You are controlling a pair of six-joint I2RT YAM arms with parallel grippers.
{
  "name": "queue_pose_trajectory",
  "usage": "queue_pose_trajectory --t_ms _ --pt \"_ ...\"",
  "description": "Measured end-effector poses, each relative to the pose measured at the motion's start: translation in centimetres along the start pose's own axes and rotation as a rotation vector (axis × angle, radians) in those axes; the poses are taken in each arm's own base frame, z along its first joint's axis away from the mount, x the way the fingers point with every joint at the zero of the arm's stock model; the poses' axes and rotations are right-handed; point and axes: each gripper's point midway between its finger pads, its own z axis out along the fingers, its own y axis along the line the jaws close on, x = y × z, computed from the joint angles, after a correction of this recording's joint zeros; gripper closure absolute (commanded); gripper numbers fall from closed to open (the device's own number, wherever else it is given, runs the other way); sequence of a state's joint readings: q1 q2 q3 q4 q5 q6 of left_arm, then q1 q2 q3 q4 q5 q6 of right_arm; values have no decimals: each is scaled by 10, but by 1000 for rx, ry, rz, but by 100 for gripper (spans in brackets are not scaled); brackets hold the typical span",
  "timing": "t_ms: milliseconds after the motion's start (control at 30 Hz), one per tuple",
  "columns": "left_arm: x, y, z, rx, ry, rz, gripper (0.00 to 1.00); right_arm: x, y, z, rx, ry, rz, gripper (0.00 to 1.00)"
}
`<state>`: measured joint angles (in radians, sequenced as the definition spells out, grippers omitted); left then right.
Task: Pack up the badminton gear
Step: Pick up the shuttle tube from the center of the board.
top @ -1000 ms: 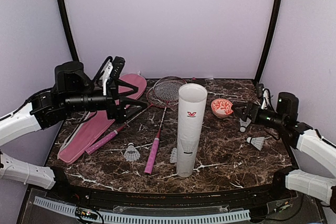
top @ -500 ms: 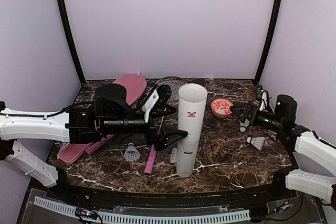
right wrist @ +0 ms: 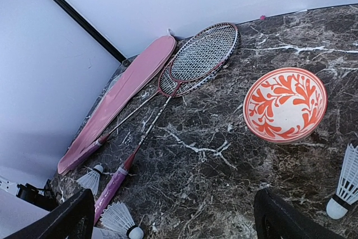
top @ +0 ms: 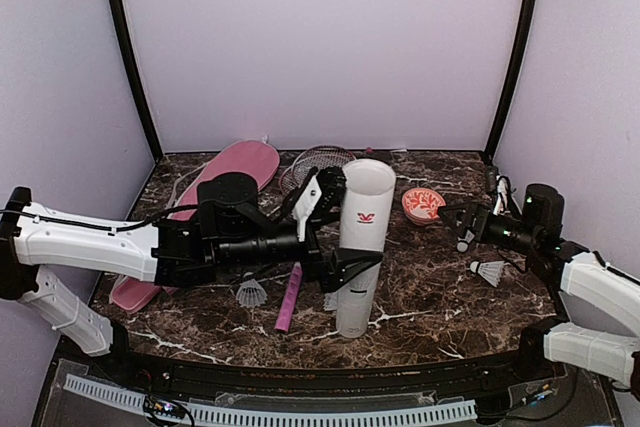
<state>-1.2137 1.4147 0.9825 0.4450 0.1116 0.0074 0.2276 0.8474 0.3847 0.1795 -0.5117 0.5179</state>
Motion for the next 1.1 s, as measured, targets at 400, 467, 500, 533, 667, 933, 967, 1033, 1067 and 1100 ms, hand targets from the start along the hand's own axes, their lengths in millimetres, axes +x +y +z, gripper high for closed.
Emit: queue_pose_trajectory --t_ms 400,467,500,533,667,933,967,1033,1067,1100 --pt "17 -5 21 -36 -7 22 1 -1 1 -1 -2 -4 -2 0" --pt "18 -4 22 -49 -8 23 5 -1 1 -1 -3 -6 -3 0" --pt "19 -3 22 -56 -12 23 7 -2 2 -1 -3 -7 -4 1" --pt "18 -3 22 -62 -16 22 9 -2 2 -1 -4 -8 -5 0" --pt "13 -2 22 -73 -44 19 19 -4 3 -3 -4 -16 -9 0" --pt "5 -3 21 -72 -78 13 31 -2 2 -6 4 -25 -11 0" --pt "5 -3 21 -72 -78 13 31 -2 2 -6 5 -26 -11 0" --pt "5 -3 21 -72 -78 13 33 -3 2 -7 5 -29 -13 0" --pt "5 -3 21 -72 -78 13 34 -3 3 -7 5 -30 -13 0" --pt "5 -3 21 -73 -78 13 35 -3 3 -7 5 -31 -14 0"
